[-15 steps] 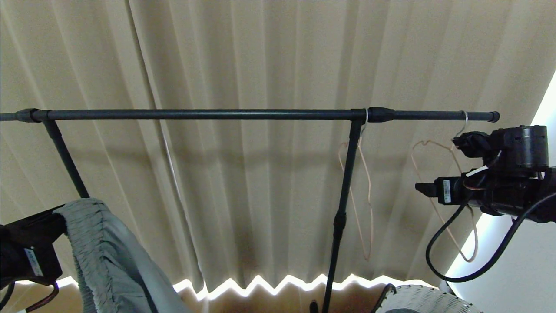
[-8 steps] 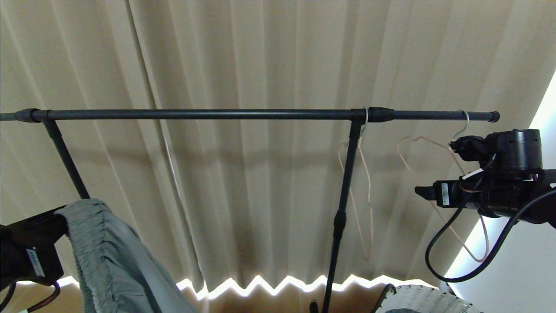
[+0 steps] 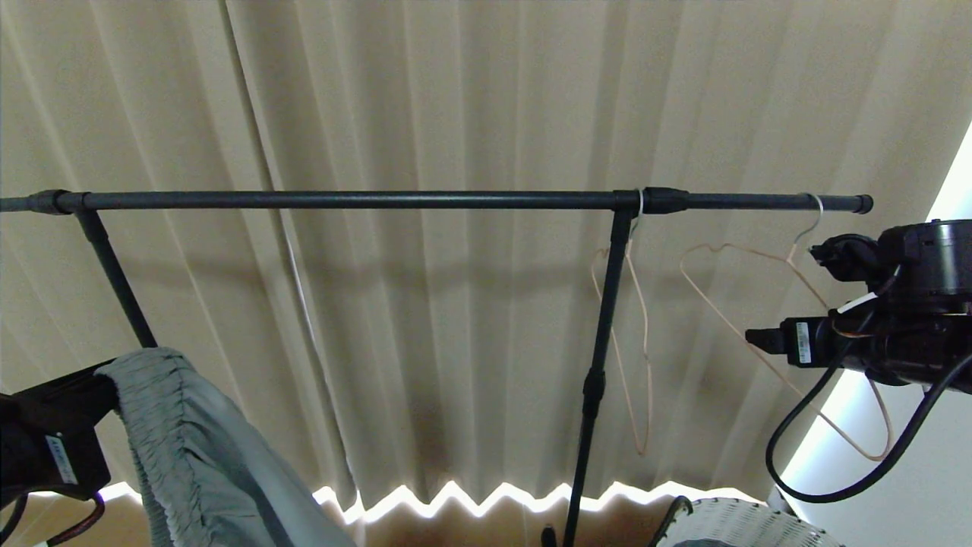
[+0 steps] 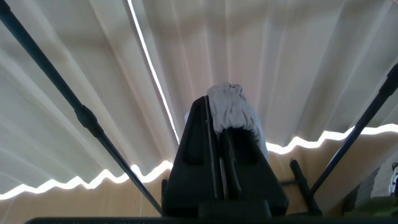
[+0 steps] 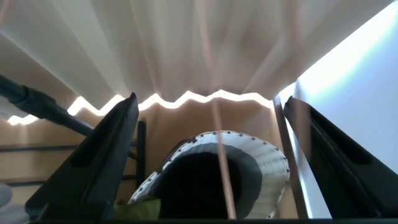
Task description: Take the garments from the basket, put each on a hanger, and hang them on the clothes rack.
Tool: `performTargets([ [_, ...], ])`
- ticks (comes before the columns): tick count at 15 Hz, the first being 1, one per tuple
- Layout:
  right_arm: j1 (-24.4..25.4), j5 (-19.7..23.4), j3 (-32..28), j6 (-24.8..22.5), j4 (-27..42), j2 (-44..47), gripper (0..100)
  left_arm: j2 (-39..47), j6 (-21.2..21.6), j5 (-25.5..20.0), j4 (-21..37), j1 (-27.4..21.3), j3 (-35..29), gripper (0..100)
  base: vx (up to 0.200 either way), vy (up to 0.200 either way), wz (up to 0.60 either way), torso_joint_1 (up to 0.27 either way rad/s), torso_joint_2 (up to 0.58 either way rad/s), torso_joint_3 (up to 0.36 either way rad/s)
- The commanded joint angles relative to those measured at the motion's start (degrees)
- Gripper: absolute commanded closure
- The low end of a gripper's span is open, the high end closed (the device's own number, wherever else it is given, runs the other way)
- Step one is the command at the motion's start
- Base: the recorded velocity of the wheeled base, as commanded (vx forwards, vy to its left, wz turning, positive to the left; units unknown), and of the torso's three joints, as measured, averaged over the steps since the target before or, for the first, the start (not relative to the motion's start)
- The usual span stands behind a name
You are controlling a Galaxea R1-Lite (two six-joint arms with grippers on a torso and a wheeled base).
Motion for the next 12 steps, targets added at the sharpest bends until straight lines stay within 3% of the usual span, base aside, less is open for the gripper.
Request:
performTargets([
  [1,-0.1,0.0,0.1,-0.1,0.0,-1.3,0,-0.1,0.0,0.0,0.0,0.0,0.0,100,0.000,0.000,0.00,0.000,0.00,0.000],
  [12,-1.4,0.0,0.7,-2.2,0.1,-1.1,0,-0.2,0.0,0.0,0.0,0.0,0.1,100,0.000,0.000,0.00,0.000,0.00,0.000],
])
